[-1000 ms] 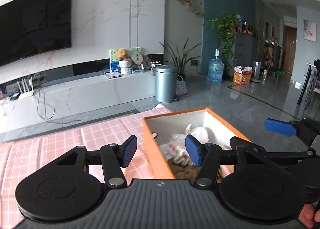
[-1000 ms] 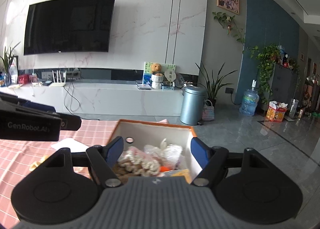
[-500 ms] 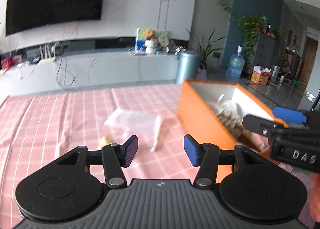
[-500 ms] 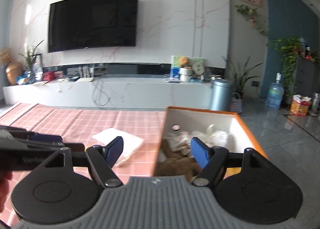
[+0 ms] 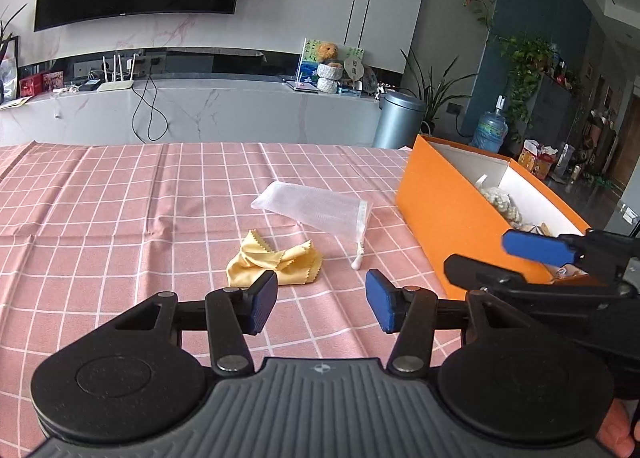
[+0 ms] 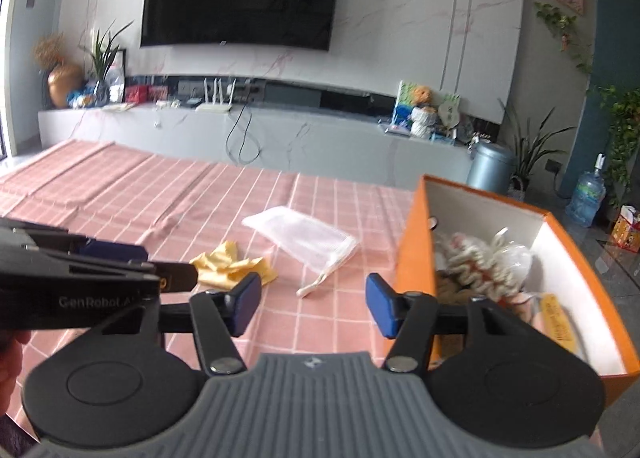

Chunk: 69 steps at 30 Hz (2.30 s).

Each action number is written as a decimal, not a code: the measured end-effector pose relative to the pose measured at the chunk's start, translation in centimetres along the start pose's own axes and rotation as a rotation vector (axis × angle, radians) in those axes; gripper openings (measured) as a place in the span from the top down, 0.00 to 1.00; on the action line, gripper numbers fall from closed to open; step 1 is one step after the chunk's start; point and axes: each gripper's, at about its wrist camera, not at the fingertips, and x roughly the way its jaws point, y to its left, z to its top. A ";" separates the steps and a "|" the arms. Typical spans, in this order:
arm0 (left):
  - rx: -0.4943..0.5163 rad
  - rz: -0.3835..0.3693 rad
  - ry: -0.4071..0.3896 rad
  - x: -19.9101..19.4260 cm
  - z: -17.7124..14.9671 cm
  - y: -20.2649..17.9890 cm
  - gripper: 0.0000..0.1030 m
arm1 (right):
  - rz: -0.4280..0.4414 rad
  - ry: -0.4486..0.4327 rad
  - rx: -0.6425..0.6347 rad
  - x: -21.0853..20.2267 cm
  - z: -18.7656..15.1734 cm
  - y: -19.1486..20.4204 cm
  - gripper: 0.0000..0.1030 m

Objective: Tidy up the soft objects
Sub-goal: 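Move both tools back toward the remaining items on the table, then grasp the yellow cloth with the left tool while the right tool grasps the white mesh bag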

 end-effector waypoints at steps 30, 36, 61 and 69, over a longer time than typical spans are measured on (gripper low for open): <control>0.054 0.051 0.167 11.1 1.7 3.9 0.27 | -0.011 0.145 0.089 14.2 2.3 0.2 0.54; 0.081 0.040 0.176 11.7 1.1 3.6 0.56 | -0.009 0.152 0.085 15.4 2.5 0.4 0.54; 0.004 0.168 0.084 13.8 6.7 8.1 0.99 | -0.062 0.254 0.241 24.2 4.2 0.0 0.10; -0.006 0.154 0.101 14.3 6.1 8.3 0.99 | -0.039 0.280 0.198 24.9 3.4 1.0 0.30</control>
